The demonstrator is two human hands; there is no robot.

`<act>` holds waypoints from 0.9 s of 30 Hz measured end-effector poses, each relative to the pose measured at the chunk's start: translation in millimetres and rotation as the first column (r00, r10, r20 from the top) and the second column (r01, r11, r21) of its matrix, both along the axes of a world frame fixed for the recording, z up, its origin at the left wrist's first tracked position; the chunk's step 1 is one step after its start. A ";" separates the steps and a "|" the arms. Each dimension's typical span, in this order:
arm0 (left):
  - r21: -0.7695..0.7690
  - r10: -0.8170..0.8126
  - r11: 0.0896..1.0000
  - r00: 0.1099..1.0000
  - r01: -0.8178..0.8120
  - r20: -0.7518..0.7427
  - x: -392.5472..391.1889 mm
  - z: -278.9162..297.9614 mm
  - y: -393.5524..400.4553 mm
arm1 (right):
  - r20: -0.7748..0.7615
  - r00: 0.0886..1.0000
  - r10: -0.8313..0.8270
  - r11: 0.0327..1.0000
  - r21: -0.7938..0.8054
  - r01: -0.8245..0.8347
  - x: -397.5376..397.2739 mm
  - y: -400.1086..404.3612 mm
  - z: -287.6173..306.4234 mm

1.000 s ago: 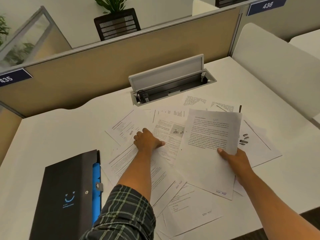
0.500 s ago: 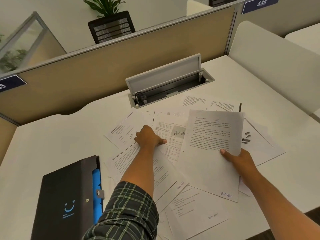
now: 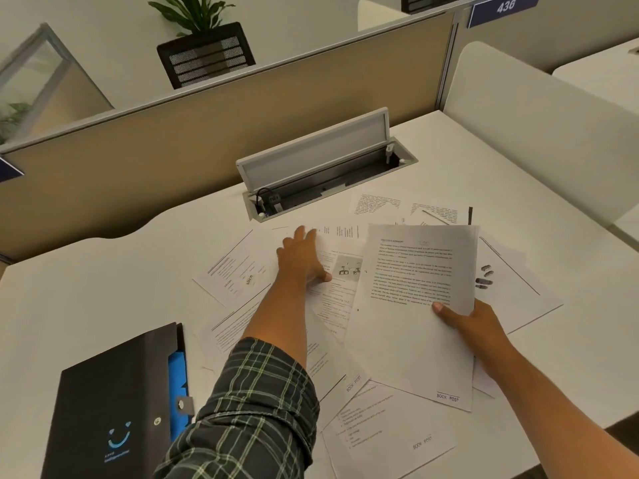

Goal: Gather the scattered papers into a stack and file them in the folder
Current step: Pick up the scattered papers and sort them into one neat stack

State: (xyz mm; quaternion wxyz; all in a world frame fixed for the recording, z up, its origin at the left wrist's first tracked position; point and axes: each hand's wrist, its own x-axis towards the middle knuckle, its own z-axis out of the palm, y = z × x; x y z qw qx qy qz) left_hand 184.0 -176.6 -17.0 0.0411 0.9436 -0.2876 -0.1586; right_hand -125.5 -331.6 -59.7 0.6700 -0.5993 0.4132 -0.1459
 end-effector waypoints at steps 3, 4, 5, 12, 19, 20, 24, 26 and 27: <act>0.057 -0.172 0.983 0.985 0.174 -0.025 2.5 3.8 -15.9 | -0.005 1.000 0.010 1.000 0.004 -0.010 -0.6 -1.1 0.5; 0.066 -0.184 0.980 0.982 0.186 -0.038 2.4 4.0 -19.9 | -0.005 1.000 0.014 1.000 0.004 -0.014 -0.7 -1.3 0.5; 0.073 -0.186 0.979 0.982 0.189 -0.041 2.2 3.9 -23.2 | -0.006 1.000 0.018 1.000 0.003 -0.018 -0.9 -1.6 0.6; 0.144 -0.280 0.951 0.959 0.273 0.029 12.3 6.3 -35.0 | -0.005 0.999 0.041 0.999 0.009 -0.041 -1.3 -3.3 3.1; 0.265 -0.348 0.914 0.929 0.306 0.128 22.8 6.4 -37.4 | -0.020 0.998 0.056 0.998 0.002 -0.056 -1.1 -3.2 5.3; 0.283 -0.348 0.911 0.928 0.300 0.135 23.9 7.3 -36.5 | -0.023 0.998 0.059 0.998 0.003 -0.059 -1.0 -3.4 6.3; 0.149 -0.240 0.964 0.964 0.222 0.117 29.6 12.3 -30.4 | -0.040 0.996 0.082 0.997 0.021 -0.081 -0.4 -5.1 9.0; 0.025 -0.143 0.990 0.989 0.142 0.037 34.4 19.5 -24.9 | -0.053 0.994 0.091 0.996 0.028 -0.090 0.1 -6.2 10.8; -0.030 -0.100 0.995 0.995 0.100 -0.011 37.3 24.3 -21.1 | -0.059 0.994 0.096 0.995 0.030 -0.094 0.2 -6.7 11.6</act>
